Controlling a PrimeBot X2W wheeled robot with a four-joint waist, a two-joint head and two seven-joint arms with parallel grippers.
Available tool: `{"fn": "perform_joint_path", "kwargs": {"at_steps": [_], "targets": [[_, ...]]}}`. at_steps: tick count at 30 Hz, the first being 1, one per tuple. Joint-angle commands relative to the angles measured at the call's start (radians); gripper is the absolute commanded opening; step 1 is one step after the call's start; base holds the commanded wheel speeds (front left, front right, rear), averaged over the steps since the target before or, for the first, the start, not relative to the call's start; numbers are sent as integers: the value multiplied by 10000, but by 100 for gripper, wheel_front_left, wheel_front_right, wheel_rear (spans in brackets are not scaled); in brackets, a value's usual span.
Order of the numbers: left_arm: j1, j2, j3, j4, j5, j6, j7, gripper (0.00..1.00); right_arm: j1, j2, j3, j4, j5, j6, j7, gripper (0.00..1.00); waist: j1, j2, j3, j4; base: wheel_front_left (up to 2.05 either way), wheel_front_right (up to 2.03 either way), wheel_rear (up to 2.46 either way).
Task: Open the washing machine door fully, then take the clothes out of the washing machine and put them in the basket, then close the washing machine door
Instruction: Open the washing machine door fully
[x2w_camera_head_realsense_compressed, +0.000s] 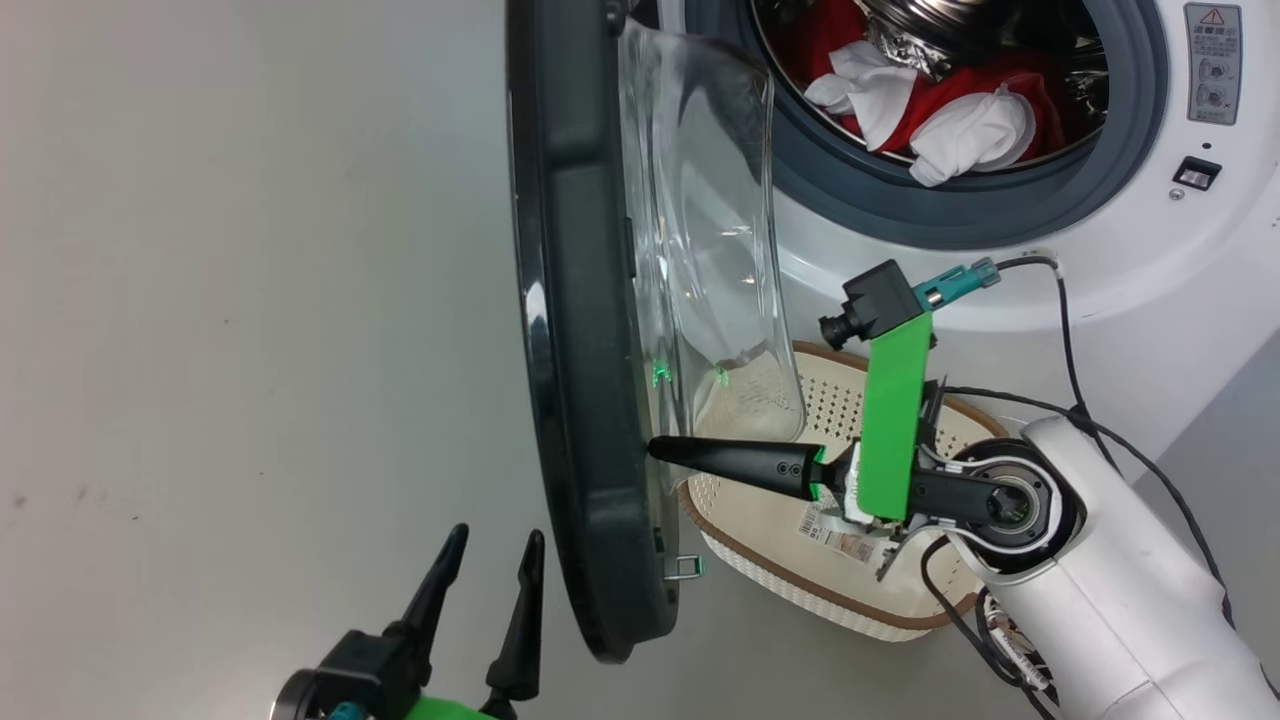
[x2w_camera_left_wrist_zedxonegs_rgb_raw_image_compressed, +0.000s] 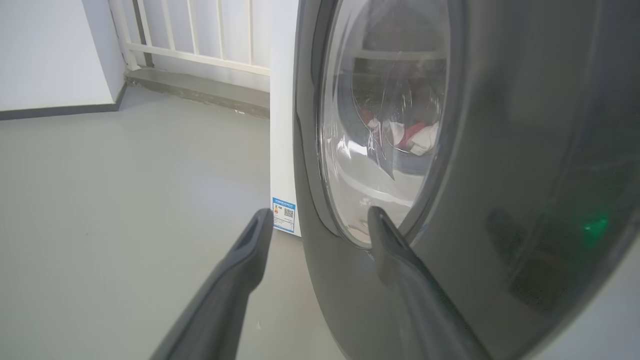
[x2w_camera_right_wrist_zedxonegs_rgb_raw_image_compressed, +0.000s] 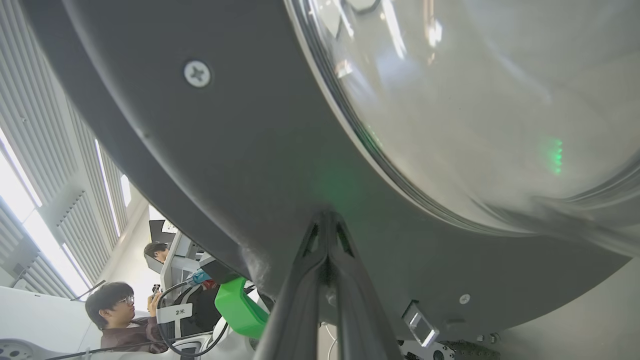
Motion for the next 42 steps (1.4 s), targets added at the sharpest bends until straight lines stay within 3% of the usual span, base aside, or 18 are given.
{"fn": "perform_joint_path", "kwargs": {"at_steps": [1,14,15,16,17,18,20,32,42], "targets": [[78,104,410,-308,-76,117,-122,100,-151,321,230,-272,-94,65,11,0,-1,0,2,7,0,0,0],[116,104,535,-320,-8,124,-122,100,-125,432,442,-232,-124,65,-185,0,-1,0,-49,-6,0,0,0],[105,104,543,-292,6,110,-122,100,-89,402,442,-249,-142,65,-219,9,-1,0,-76,-12,0,0,0],[94,104,555,-262,20,93,-122,100,-49,373,436,-265,-162,65,-269,27,-1,0,-102,-20,0,0,0],[94,104,555,-262,20,93,-122,100,-49,373,436,-265,-162,65,-269,27,-1,0,-102,-20,0,0,0],[68,104,589,-203,49,55,-122,100,34,305,423,-298,-210,65,-384,59,-1,0,-156,-32,0,0,0],[36,104,624,-142,76,14,-122,100,129,228,402,-344,-260,65,-531,99,-1,0,-203,-39,0,0,0],[-135,104,853,152,214,-218,-122,100,799,-261,449,-505,-369,65,-1170,100,-1,0,-372,-105,0,0,0],[-190,104,1226,223,391,-305,-122,100,1129,-737,420,-648,-403,65,-1707,100,-1,0,-417,-538,0,0,0]]}}
